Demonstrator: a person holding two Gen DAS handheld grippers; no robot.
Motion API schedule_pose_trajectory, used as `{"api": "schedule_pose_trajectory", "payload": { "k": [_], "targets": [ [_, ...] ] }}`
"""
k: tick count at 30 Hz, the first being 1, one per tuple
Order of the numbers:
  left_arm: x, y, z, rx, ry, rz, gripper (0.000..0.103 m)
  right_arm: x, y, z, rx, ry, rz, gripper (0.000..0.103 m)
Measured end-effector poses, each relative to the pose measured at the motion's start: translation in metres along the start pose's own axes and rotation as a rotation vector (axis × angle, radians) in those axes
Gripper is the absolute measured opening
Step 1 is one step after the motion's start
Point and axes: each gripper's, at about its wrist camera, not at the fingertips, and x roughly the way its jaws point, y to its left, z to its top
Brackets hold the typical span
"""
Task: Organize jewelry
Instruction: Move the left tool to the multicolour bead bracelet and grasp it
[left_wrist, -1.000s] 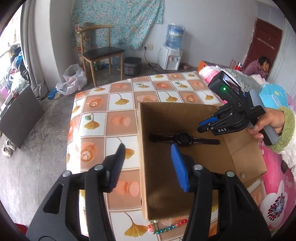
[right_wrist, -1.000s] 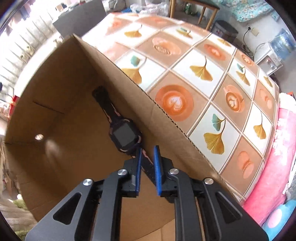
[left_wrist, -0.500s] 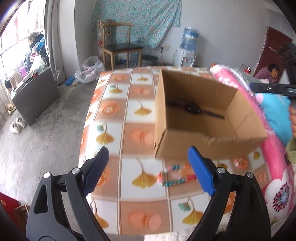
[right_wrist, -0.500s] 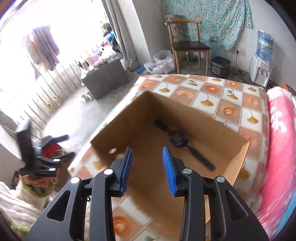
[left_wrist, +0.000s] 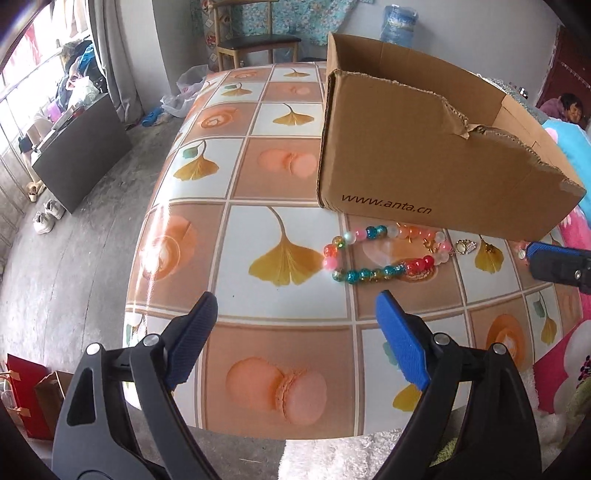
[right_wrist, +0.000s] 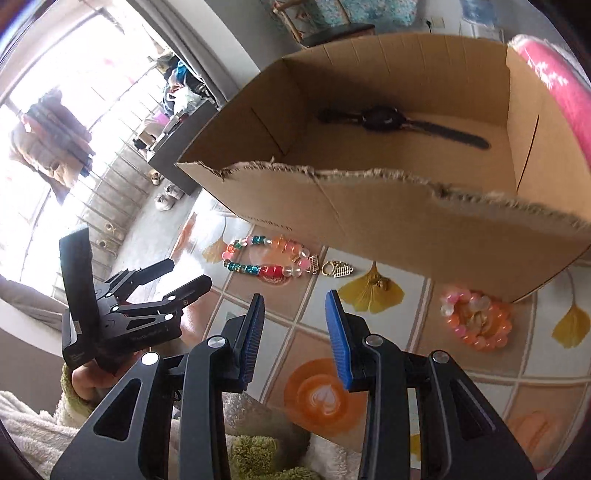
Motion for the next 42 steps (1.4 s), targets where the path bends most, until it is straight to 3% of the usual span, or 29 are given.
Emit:
{"api": "schedule_pose_trajectory", "payload": {
  "k": [4, 9, 15, 20, 26, 31, 37, 39, 42],
  "targets": [
    [0.001, 0.003, 0.005, -0.044, -0.043, -0.029, 0.083, 0.018, 0.005, 0.0, 0.023, -0.013, -0.008, 0.034],
    [0.011, 0.004, 0.014, -0.054, -0.033, -0.064, 0.057, 0.036, 0.022, 0.01, -0.052, -0.058, -0.04, 0.027],
    [0.024, -0.003, 0.018, -0.02, -0.005, -0.072, 0.036, 0.047, 0.036, 0.019, -0.115, -0.077, -0.082, 0.022],
    [0.029, -0.004, 0.019, -0.024, 0.003, -0.104, 0.029, 0.063, 0.038, 0.023, -0.133, -0.055, -0.113, 0.018],
    [0.029, -0.008, 0.019, 0.005, 0.004, -0.082, 0.025, 0.073, 0.047, 0.026, -0.16, -0.059, -0.223, 0.017],
    [0.028, -0.011, 0.017, 0.031, -0.002, -0.065, 0.025, 0.087, 0.045, 0.026, -0.142, -0.013, -0.24, 0.017],
    [0.027, -0.014, 0.016, 0.047, -0.012, -0.05, 0.024, 0.094, 0.056, 0.026, -0.192, -0.02, -0.264, 0.015],
    [0.026, -0.016, 0.014, 0.056, -0.02, -0.037, 0.019, 0.098, 0.061, 0.026, -0.22, -0.024, -0.275, 0.009],
    [0.025, -0.018, 0.013, 0.071, -0.033, -0.036, 0.01, 0.101, 0.068, 0.024, -0.245, -0.03, -0.273, 0.009]
  ]
}}
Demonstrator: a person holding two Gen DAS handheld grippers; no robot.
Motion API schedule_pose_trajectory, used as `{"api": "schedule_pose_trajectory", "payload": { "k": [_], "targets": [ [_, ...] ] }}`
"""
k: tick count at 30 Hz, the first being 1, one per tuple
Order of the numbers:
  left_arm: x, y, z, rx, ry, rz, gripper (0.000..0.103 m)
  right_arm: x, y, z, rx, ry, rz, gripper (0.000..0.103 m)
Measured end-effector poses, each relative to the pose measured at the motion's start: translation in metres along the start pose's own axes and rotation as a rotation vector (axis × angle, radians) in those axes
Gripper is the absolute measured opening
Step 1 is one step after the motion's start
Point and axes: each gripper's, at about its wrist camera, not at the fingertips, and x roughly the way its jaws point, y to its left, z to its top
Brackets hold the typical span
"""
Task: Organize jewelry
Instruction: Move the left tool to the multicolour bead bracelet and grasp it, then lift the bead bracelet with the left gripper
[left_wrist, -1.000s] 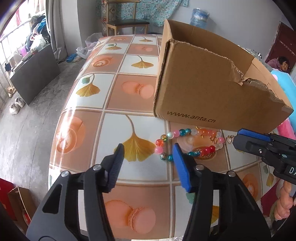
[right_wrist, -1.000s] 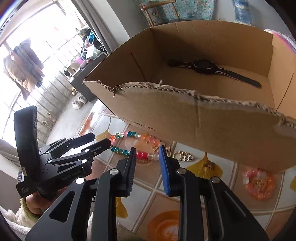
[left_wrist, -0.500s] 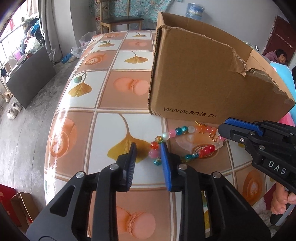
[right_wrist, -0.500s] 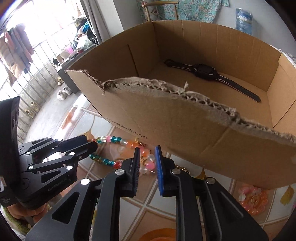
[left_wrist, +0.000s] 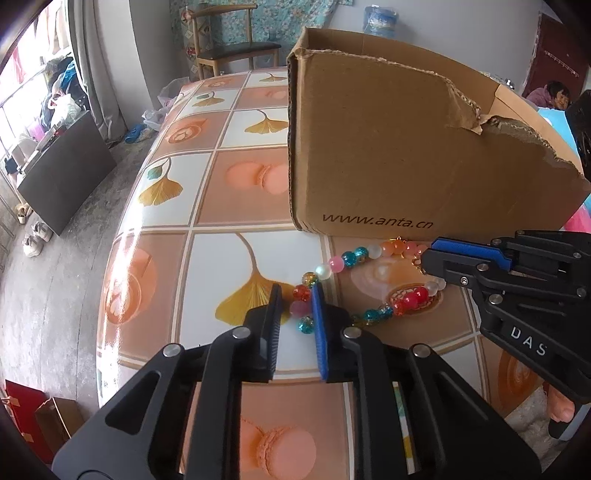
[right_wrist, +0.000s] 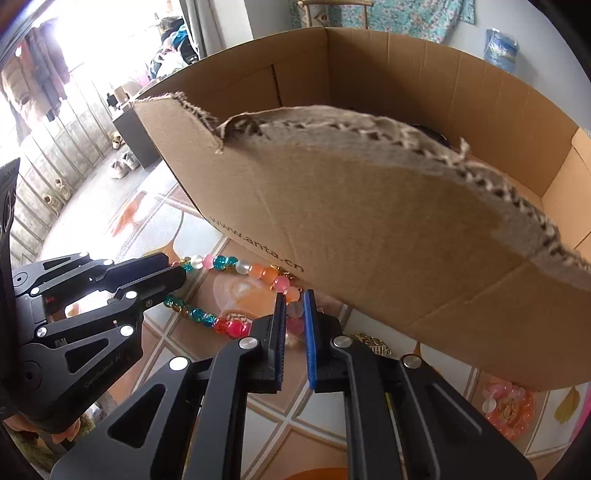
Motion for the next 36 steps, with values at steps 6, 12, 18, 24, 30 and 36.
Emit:
{"api": "schedule_pose_trajectory", "payload": {
  "k": [6, 12, 18, 24, 30, 36],
  "targets": [
    [-0.008, 0.001, -0.002, -0.004, -0.028, -0.024, 0.009, -0.012, 0.011, -0.002, -0.033, -0.055, 0.007, 0.009],
    [-0.039, 0.004, -0.003, -0.002, -0.068, -0.061, 0.009, -0.039, 0.013, -0.002, -0.006, -0.07, 0.062, 0.009],
    [-0.052, -0.004, -0.02, 0.019, -0.016, -0.121, 0.009, -0.06, 0.011, -0.026, 0.014, -0.027, 0.082, 0.009],
    [-0.029, -0.015, -0.035, 0.027, 0.082, -0.103, 0.009, -0.035, 0.002, -0.054, 0.084, 0.09, 0.103, 0.01],
    [-0.029, -0.019, -0.036, 0.05, 0.084, -0.077, 0.009, -0.025, 0.004, -0.051, 0.099, 0.103, 0.117, 0.011],
    [-0.028, -0.021, -0.035, 0.053, 0.095, -0.058, 0.009, -0.025, 0.01, -0.055, 0.05, 0.103, 0.085, 0.011]
  ]
}}
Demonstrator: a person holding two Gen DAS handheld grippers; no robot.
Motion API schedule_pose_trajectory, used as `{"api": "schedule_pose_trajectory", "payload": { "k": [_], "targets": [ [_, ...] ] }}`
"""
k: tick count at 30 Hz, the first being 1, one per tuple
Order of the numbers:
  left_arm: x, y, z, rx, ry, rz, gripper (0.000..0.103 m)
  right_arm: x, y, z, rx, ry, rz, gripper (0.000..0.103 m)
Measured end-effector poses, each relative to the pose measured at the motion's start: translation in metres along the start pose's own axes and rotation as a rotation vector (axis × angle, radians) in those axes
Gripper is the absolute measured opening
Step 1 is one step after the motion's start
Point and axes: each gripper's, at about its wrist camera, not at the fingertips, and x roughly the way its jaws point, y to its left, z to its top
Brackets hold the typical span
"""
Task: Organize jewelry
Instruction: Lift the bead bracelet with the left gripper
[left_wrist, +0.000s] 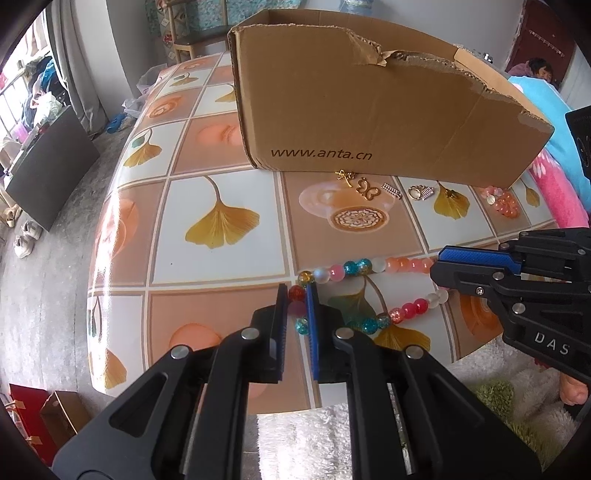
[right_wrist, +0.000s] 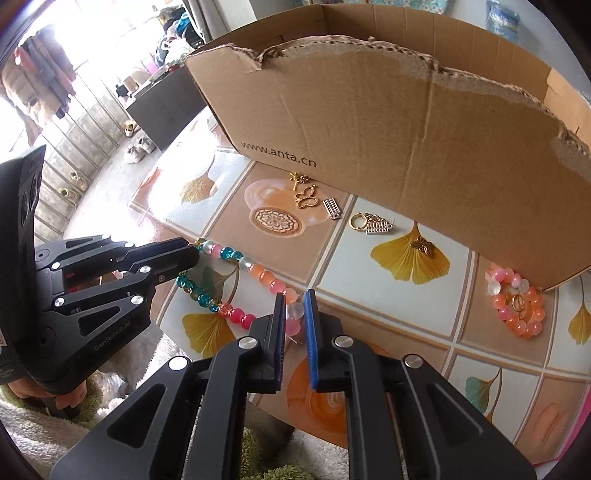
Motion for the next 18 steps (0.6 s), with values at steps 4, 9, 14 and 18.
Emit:
{"api": "schedule_pose_trajectory", "payload": {
  "k": [4, 9, 14, 18],
  "targets": [
    [0.0, 0.0, 0.0, -0.004, 0.003, 0.003, 0.009, 0.004, 0.01, 0.001, -0.028, 0.003, -0.015, 0.011],
    [0.0, 0.0, 0.001, -0.001, 0.005, 0.007, 0.009, 0.008, 0.014, 0.001, -0.043, 0.008, -0.014, 0.011],
    [0.0, 0.0, 0.001, -0.003, 0.002, 0.006, 0.009, 0.012, 0.02, 0.002, -0.077, 0.008, -0.016, 0.011],
    [0.0, 0.001, 0.0, -0.003, -0.006, 0.008, 0.009, 0.013, 0.021, 0.005, -0.074, 0.002, -0.012, 0.01]
  ]
}}
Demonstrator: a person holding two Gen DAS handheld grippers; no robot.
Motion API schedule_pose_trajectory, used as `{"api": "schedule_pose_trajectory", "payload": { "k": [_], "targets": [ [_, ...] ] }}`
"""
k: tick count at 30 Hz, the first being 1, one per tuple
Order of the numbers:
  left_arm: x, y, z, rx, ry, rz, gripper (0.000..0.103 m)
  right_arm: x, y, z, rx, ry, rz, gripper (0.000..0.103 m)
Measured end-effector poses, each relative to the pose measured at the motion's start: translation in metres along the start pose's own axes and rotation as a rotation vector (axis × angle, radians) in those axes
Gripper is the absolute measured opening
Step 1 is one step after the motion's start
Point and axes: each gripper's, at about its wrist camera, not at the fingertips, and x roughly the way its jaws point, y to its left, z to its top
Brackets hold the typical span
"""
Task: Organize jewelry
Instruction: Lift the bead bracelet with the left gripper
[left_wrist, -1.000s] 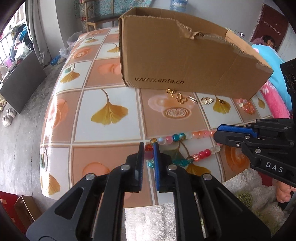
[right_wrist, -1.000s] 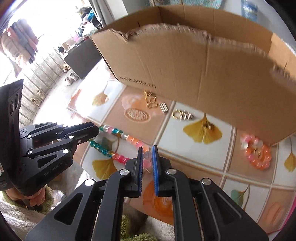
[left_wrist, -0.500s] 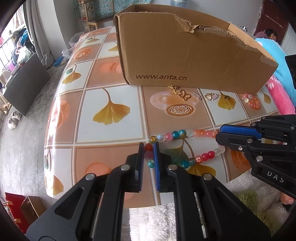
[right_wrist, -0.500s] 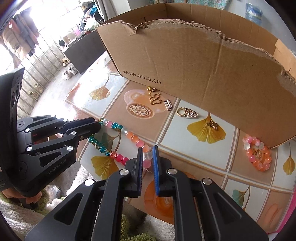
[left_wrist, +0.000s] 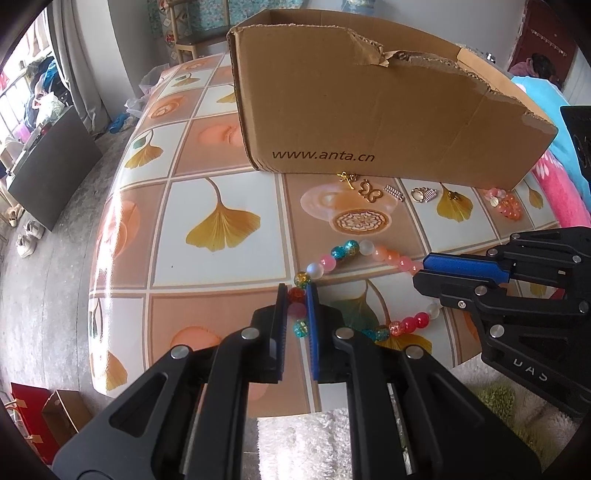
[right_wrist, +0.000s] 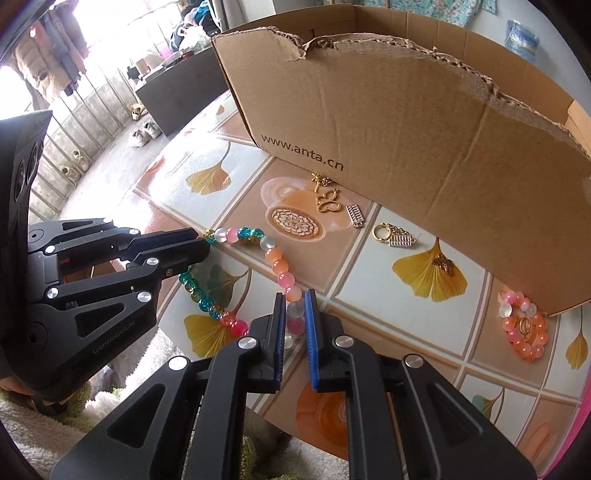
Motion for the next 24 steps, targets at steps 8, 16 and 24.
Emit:
{"api": "schedule_pose_trajectory", "payload": {
  "k": [8, 16, 24],
  "targets": [
    [-0.002, -0.001, -0.002, 0.002, -0.005, -0.001, 0.009, -0.001, -0.007, 0.0, 0.038, -0.021, 0.013, 0.01],
    [-0.011, -0.003, 0.001, 0.001, -0.026, -0.001, 0.009, -0.01, -0.015, -0.002, 0.053, -0.043, 0.016, 0.01],
    [-0.023, -0.008, 0.006, 0.012, -0.05, -0.003, 0.009, -0.023, -0.02, -0.004, 0.066, -0.066, 0.013, 0.01]
  ]
}}
